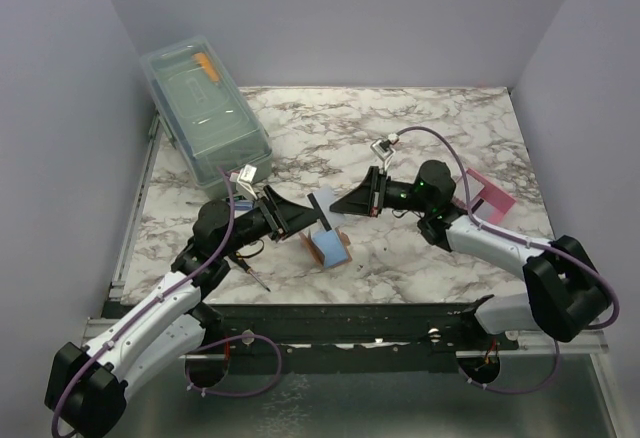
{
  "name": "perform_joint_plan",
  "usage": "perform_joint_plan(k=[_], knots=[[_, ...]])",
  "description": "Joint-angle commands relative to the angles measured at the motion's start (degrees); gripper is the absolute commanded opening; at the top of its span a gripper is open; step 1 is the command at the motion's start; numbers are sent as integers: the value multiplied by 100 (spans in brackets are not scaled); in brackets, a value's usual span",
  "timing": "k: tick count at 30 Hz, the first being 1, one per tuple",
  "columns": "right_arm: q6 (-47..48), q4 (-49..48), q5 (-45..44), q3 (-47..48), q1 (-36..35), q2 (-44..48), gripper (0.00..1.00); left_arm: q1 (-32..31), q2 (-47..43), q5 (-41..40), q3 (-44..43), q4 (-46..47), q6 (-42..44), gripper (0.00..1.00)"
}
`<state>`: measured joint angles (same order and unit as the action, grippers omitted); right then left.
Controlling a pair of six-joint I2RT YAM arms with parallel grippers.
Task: Put the credit cards into the card holder
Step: Insert the credit card into the card holder.
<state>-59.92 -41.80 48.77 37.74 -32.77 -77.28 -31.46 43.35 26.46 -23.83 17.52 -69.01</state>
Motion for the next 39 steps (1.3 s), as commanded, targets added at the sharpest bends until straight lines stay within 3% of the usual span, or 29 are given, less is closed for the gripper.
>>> perform_joint_plan(k=[1, 4, 9, 10, 14, 17, 19, 22, 27, 32, 39], knots=[[-283, -707, -152, -156, -149, -199, 0, 26, 51, -253, -34, 104, 145, 53], [-338, -823, -149, -166, -193, -295, 0, 26, 143, -277, -33, 107, 168, 40], [-251, -632, -201, -188, -199, -421, 1, 26, 161, -394, -17, -69, 283, 3], [-162, -497, -242, -206, -198, -438, 6, 26, 159, -492, -27, -288, 320, 0], [794, 898, -840, -231, -198, -325, 39, 52, 380, -540, -380, -1542, 827, 0], [1334, 1677, -1392, -371, -203, -207, 51, 60, 771, -282, -667, -2237, 1020, 0], [1479, 1901, -1603, -463, -209, -234, 52, 60, 1057, -249, -769, -2519, 869, 0], [1609, 2100, -1846, -566, -239, -441, 48, 55, 1389, -234, -910, -2593, 539, 0], [1685, 1951, -1896, -577, -550, -979, 23, 36, 1916, -373, -1274, -2769, 518, 0], [1646, 1804, -2067, -478, -796, -1470, 4, -182, 2579, -458, -1507, -2871, 629, 0], [1683, 1863, -2341, -475, -849, -1844, 0, -295, 2909, -1211, -1758, -3833, 912, 0]])
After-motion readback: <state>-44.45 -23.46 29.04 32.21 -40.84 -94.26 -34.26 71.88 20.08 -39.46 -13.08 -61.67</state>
